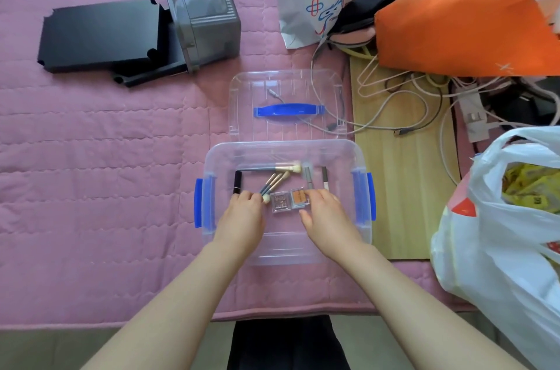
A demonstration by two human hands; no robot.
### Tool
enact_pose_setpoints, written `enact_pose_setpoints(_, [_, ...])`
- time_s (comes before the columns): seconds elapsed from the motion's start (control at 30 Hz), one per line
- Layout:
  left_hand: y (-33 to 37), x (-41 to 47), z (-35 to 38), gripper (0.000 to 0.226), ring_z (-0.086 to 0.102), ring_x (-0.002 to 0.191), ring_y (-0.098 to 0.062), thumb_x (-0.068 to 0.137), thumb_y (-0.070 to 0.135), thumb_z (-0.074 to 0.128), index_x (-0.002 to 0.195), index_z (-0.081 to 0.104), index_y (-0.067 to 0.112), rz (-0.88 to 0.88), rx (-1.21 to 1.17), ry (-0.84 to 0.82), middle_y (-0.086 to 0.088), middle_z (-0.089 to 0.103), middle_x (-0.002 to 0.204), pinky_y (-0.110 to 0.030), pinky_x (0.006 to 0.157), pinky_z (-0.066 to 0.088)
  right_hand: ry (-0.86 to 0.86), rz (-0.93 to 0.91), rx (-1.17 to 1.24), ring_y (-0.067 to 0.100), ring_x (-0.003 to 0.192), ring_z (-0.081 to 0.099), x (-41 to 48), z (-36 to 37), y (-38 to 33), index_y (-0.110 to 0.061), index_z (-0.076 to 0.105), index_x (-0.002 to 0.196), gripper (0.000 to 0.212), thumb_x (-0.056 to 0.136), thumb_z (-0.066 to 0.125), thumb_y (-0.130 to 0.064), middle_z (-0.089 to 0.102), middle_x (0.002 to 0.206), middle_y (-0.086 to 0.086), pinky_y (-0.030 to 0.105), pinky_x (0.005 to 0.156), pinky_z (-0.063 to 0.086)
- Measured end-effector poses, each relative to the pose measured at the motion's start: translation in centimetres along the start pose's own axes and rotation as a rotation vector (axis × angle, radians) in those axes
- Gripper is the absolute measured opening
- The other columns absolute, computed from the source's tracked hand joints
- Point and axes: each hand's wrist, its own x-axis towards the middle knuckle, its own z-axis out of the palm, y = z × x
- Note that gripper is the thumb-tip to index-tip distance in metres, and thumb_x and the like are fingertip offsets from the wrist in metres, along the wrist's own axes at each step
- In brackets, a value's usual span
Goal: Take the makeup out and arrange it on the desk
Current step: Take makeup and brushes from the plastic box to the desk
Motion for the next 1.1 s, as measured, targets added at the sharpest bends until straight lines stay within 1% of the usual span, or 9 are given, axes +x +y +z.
enact_pose_setpoints(0.1, [0.1,0.6,0.3,0.021,0.048,0.102,-0.030,0.092,0.005,0.044,0.111,0.053,0.005,-0.033,-0.012,-0.026,-0.012,0.051,0.113,-0.038,0.079,0.043,-0.021,0.055,0.014,0.031,0.118,0.047,1.5,0.2,0.2,-0.007,0.047,0.126,0.034,0.095,0.049,-0.020,0.050,0.124,0.013,0.038,0.095,0.040])
enact_pose_setpoints(0.27, [0.0,1.5,0.7,0.022,0.053,0.098,-0.035,0.091,-0.002,0.040,0.110,0.051,0.001,-0.094,-0.035,-0.071,-0.017,0.051,0.110,-0.035,0.068,0.035,-0.033,0.126,0.023,0.034,0.119,0.048,3.3,0.5,0.3,-0.004,0.045,0.129,0.038,0.095,0.050,-0.019,0.049,0.128,0.017,0.041,0.098,0.041])
enact_pose_setpoints(0.4, [-0.2,1.9,1.0,0.020,0.054,0.094,-0.035,0.092,-0.002,0.038,0.109,0.050,0.001,-0.120,-0.061,-0.072,-0.017,0.052,0.107,-0.034,0.066,0.033,-0.007,0.150,0.011,0.036,0.116,0.050,4.2,1.0,0.6,-0.003,0.046,0.127,0.036,0.093,0.051,-0.017,0.050,0.124,0.018,0.042,0.095,0.044])
enact_pose_setpoints(0.6, [-0.8,2.0,1.6,0.022,0.048,0.072,-0.032,0.089,-0.004,0.037,0.106,0.050,0.003,-0.166,-0.109,-0.096,-0.013,0.051,0.085,-0.037,0.061,0.037,0.023,0.173,-0.058,0.034,0.111,0.051,4.3,1.7,0.8,-0.006,0.046,0.124,0.031,0.095,0.049,-0.014,0.049,0.121,0.015,0.040,0.087,0.044])
enact_pose_setpoints(0.67, [-0.9,2.0,1.8,0.019,0.051,0.075,-0.033,0.091,0.001,0.041,0.106,0.051,0.003,-0.173,-0.125,-0.108,-0.016,0.056,0.090,-0.037,0.063,0.038,0.043,0.201,-0.074,0.034,0.111,0.051,4.4,1.9,1.0,-0.005,0.046,0.124,0.031,0.094,0.049,-0.010,0.049,0.121,0.015,0.041,0.086,0.045])
enact_pose_setpoints(0.73, [-0.7,2.1,1.8,0.016,0.056,0.087,-0.036,0.093,0.009,0.045,0.105,0.053,0.002,-0.178,-0.144,-0.106,-0.018,0.057,0.100,-0.037,0.068,0.041,0.043,0.230,-0.098,0.034,0.110,0.051,4.7,2.0,1.2,-0.005,0.045,0.125,0.033,0.092,0.049,-0.005,0.049,0.120,0.016,0.041,0.085,0.045])
enact_pose_setpoints(0.87, [-0.3,2.9,1.8,0.026,0.053,0.097,-0.039,0.098,0.022,0.044,0.105,0.054,-0.001,-0.198,-0.187,-0.029,-0.020,0.052,0.110,-0.041,0.079,0.041,0.020,0.234,-0.166,0.034,0.109,0.050,5.0,2.3,1.5,-0.005,0.043,0.124,0.034,0.091,0.048,-0.001,0.051,0.117,0.016,0.040,0.085,0.045])
enact_pose_setpoints(1.0, [-0.1,4.2,1.8,0.033,0.048,0.106,-0.040,0.094,0.020,0.052,0.117,0.048,-0.004,-0.256,-0.215,0.056,-0.021,0.045,0.126,-0.044,0.089,0.039,0.018,0.236,-0.197,0.035,0.107,0.051,5.4,2.7,1.4,-0.003,0.042,0.121,0.032,0.090,0.043,0.004,0.051,0.116,0.017,0.040,0.081,0.045])
enact_pose_setpoints(1.1, [0.5,4.8,1.9,0.045,0.048,0.108,-0.044,0.088,0.017,0.063,0.121,0.043,-0.006,-0.291,-0.223,0.125,-0.020,0.034,0.140,-0.045,0.087,0.040,0.026,0.242,-0.154,0.035,0.102,0.054,5.6,2.9,1.4,-0.003,0.040,0.122,0.033,0.090,0.040,0.007,0.052,0.113,0.018,0.039,0.077,0.044])
